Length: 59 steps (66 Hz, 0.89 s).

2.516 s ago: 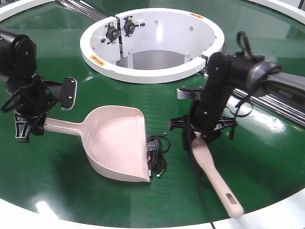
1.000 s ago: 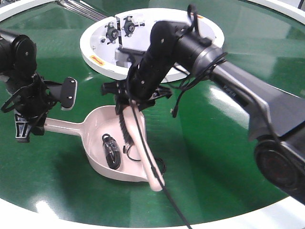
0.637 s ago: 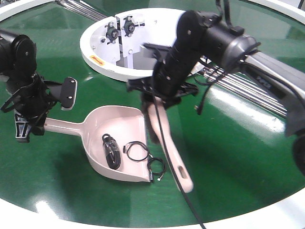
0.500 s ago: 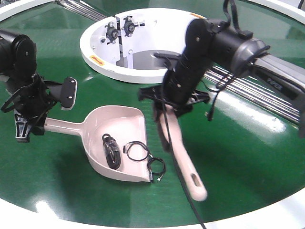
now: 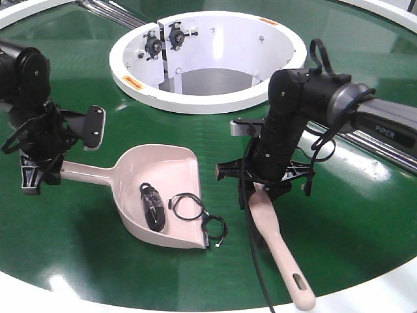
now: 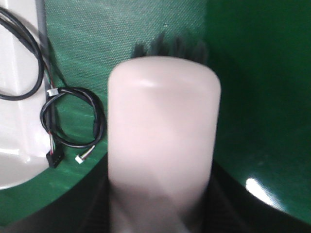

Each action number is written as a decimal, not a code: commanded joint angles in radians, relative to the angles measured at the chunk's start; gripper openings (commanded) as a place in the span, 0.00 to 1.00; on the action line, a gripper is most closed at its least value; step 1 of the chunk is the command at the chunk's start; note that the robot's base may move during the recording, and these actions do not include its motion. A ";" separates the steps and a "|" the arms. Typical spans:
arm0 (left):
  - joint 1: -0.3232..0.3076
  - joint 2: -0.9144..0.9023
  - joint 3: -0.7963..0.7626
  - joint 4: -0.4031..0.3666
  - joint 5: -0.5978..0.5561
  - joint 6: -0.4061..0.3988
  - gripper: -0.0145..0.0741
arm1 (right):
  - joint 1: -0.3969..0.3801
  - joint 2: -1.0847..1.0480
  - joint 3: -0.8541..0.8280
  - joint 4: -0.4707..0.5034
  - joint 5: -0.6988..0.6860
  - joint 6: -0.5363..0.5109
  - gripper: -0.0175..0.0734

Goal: Clean and inspect green conveyor with broom and dustpan

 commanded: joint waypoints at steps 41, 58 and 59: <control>-0.008 -0.049 -0.028 -0.020 0.015 -0.016 0.16 | 0.049 0.161 -0.233 0.207 0.062 -0.003 0.19; -0.008 -0.049 -0.028 -0.020 0.015 -0.016 0.16 | 0.086 0.245 -0.401 0.278 0.062 -0.003 0.19; -0.008 -0.049 -0.028 -0.020 0.015 -0.016 0.16 | 0.086 0.249 -0.406 0.281 0.062 -0.003 0.19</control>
